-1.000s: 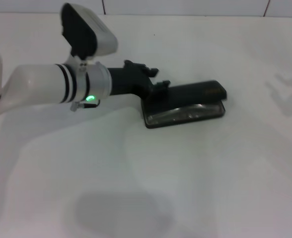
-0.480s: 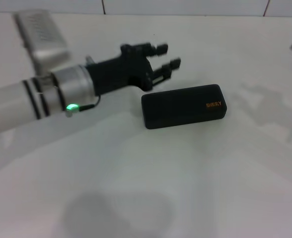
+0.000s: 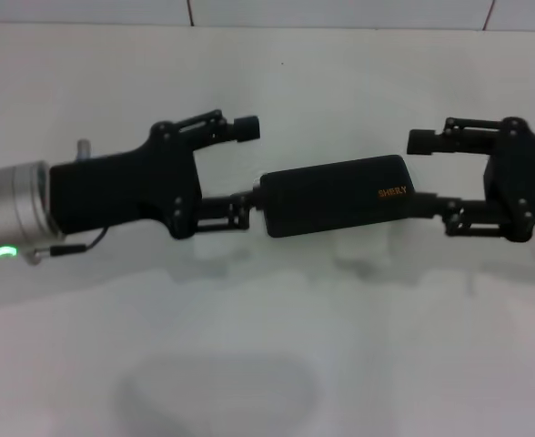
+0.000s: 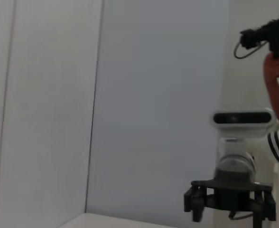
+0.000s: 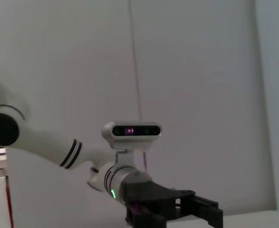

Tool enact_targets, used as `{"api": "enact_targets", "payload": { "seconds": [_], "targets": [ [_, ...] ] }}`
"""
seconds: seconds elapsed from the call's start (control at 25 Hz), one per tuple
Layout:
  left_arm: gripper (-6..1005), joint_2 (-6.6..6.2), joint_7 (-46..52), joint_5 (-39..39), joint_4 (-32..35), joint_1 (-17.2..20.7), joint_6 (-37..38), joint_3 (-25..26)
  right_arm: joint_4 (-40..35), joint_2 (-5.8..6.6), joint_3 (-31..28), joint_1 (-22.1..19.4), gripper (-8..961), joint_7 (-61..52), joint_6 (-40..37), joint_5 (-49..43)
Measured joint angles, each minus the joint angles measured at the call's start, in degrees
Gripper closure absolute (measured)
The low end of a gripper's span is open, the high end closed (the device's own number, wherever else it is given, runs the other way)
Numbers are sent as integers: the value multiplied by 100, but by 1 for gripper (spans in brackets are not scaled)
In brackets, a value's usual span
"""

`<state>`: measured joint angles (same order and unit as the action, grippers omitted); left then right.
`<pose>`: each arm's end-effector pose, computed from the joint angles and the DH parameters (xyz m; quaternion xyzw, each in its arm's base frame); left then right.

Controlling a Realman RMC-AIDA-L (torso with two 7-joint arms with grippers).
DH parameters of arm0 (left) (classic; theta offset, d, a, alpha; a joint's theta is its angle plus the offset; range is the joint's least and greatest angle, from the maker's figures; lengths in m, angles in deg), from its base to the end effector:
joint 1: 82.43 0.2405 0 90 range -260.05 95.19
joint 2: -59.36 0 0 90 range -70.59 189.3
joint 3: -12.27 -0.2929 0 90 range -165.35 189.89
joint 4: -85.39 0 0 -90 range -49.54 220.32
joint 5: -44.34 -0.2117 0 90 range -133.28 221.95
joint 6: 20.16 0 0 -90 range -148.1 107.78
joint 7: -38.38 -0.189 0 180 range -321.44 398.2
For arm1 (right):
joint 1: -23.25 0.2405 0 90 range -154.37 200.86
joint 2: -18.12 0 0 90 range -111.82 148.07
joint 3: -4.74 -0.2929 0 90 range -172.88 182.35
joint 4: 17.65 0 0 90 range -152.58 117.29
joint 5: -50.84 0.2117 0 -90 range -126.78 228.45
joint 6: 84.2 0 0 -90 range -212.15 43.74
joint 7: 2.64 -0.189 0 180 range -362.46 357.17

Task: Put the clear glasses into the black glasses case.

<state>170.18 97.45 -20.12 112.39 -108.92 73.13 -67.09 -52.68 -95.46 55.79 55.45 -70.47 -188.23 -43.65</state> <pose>-0.2345 0.3317 -0.0422 -0.9128 -0.0764 -0.3900 0.0937 0.2127 0.3465 -0.0165 -0.9331 0.0319 0.3544 0.0517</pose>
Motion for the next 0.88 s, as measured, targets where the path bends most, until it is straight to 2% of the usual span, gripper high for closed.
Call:
{"api": "enact_targets", "payload": {
  "seconds": [0.12, 0.24, 0.4, 0.52, 0.88],
  "targets": [
    [244, 94, -420, -1, 43, 239, 22, 3, 16, -89, 1, 16, 342, 108, 85, -115],
    [195, 134, -602, 9, 89, 463, 40, 24, 31, -174, 9, 41, 247, 315, 108, -214],
    [131, 159, -622, 6, 60, 552, 48, 68, 44, -193, 14, 52, 142, 381, 113, -235],
    [131, 161, -624, -3, 52, 575, 52, 64, 75, -192, 16, 53, 79, 408, 147, -242],
    [131, 202, -634, -55, 50, 599, 43, 78, 107, -190, 18, 32, 79, 451, 252, -246]
  ]
}}
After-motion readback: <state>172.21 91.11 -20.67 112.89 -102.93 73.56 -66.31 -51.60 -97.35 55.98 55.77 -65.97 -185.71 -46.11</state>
